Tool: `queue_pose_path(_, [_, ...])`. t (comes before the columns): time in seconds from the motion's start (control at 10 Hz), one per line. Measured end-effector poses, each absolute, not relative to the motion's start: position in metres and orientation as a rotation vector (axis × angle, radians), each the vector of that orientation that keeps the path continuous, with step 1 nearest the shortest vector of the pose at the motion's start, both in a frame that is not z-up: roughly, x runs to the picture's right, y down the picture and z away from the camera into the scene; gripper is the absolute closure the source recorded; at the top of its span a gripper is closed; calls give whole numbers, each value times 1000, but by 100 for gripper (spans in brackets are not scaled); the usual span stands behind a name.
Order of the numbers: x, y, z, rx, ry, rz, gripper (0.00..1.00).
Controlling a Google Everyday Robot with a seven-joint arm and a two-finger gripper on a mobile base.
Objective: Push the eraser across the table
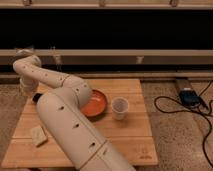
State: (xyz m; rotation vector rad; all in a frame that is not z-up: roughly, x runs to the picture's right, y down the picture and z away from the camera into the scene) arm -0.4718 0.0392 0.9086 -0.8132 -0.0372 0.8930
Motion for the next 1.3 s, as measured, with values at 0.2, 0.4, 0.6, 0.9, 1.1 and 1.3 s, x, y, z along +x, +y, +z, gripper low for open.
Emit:
queue_pose_path(0.2, [-472,39,909,-813,-37,893,100])
queue_pose_path(0.4, [-473,40,908,-814,-37,892,100])
queue_pose_path(0.6, [-472,40,909,-813,-37,892,100])
queue_pose_path(0.9, [-472,40,908,-814,-37,892,100])
queue_pose_path(1.1, [-472,40,909,-813,-37,893,100])
queue_pose_path(1.3, [-467,39,910,-797,-42,898,100])
